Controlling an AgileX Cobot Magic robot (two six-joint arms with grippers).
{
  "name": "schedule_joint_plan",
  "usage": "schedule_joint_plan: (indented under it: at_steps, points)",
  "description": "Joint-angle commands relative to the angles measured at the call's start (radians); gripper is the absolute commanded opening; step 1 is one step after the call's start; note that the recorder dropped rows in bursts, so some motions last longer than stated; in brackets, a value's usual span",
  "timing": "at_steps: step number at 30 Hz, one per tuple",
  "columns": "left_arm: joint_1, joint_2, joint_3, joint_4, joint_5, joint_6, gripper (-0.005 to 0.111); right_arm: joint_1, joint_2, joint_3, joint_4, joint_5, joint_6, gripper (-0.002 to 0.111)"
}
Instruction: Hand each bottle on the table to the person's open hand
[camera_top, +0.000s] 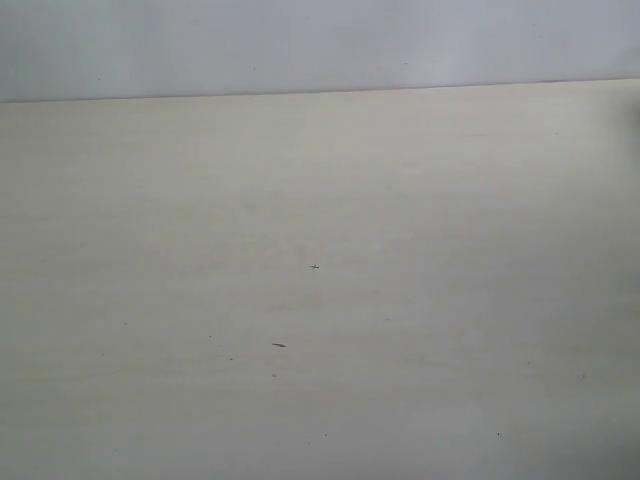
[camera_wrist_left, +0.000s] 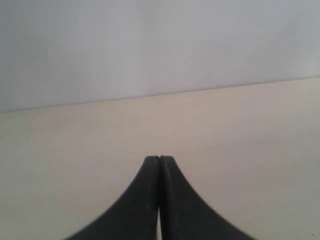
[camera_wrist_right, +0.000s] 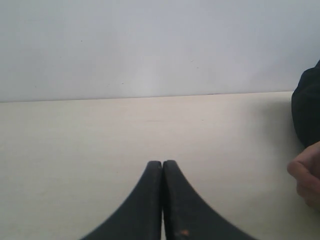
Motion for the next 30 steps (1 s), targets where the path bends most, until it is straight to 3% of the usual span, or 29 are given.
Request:
schedule_joint_plan:
  at_steps: [1,7,17,30]
  points:
    - [0.002,-0.007,0.004,0.003,0.056,0.000,0.000,0.003,-0.005,0.005,-0.007,-0.006,-0.007,0.000]
    - [0.024,-0.007,0.004,-0.006,0.151,0.000,0.000,0.003,-0.005,0.005,-0.007,-0.006,-0.003,0.000]
    - [0.089,-0.007,0.004,-0.006,0.157,0.000,0.000,0.003,-0.005,0.005,-0.007,-0.009,-0.006,0.000]
    - [0.089,-0.007,0.004,-0.006,0.157,0.000,0.000,0.003,-0.005,0.005,-0.007,-0.006,-0.005,0.000]
